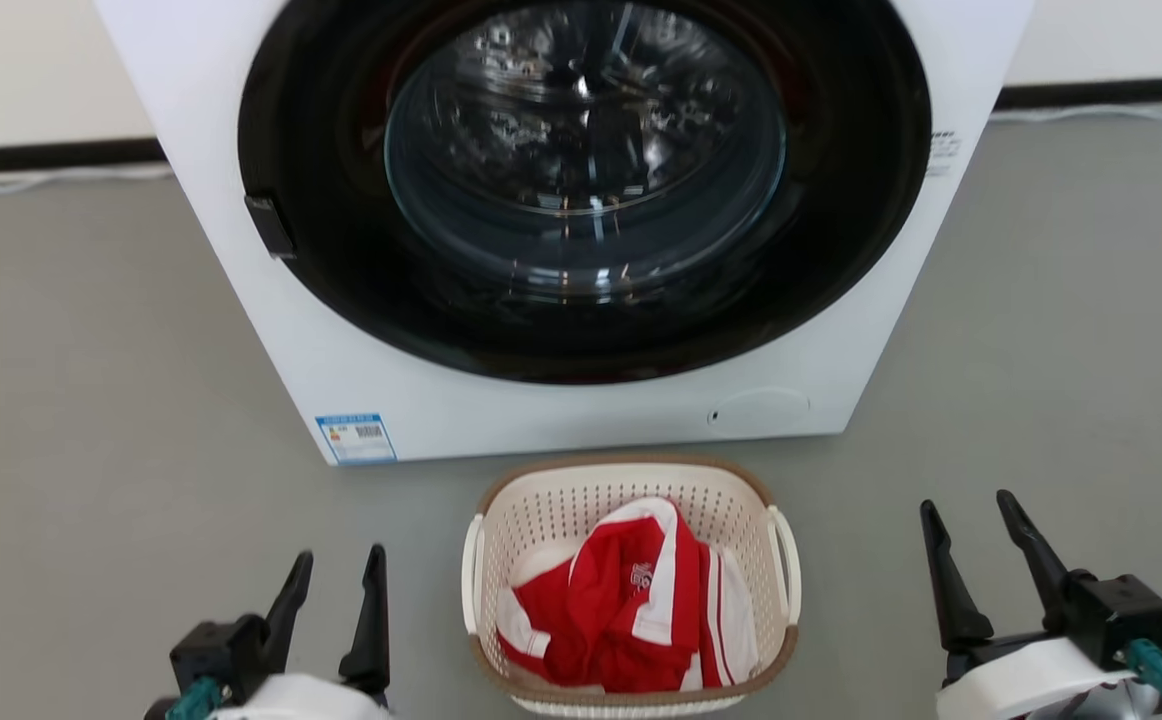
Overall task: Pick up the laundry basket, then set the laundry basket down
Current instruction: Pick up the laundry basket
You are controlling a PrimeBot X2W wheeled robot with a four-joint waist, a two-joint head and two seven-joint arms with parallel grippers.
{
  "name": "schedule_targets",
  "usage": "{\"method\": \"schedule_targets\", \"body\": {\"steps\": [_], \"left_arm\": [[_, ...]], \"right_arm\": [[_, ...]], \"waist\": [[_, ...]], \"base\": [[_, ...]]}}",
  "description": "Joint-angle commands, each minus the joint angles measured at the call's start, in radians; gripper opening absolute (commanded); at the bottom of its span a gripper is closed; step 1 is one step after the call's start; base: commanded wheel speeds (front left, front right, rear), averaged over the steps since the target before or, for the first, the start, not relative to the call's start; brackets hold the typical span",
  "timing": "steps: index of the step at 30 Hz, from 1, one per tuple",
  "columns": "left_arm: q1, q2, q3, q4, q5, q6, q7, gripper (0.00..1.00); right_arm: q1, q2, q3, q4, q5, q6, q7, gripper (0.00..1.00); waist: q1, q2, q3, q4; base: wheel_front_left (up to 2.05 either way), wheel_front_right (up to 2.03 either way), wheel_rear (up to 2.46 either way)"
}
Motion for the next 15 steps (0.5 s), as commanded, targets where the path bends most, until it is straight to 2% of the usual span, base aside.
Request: {"method": "schedule_targets", "body": {"steps": [1, 9, 15], "left_arm": [[-0.059, 0.010, 0.022, -0.030, 0.005, 0.010, -0.011, 1.00], [-0.139, 0.010, 0.006, -0.026, 0.011, 0.024, -0.011, 1.00], [-0.232, 0.010, -0.014, 0.035, 0.020, 0.036, -0.011, 1.00]], "right_arm": [[-0.034, -0.006, 0.013, -0.022, 0.012, 0.006, -0.013, 1.00], [-0.120, 0.005, -0.013, 0.004, 0.010, 0.006, -0.013, 1.00], [-0.210, 0.004, -0.014, 0.060, 0.008, 0.006, -0.013, 1.00]], "waist": [[0.0000, 0.0000, 0.025, 0.004], [0.0000, 0.0000, 0.138, 0.008], [0.0000, 0.0000, 0.234, 0.015]], "base": [[0.00, 0.00, 0.00], [0.00, 0.00, 0.00], [0.00, 0.00, 0.00]]}}
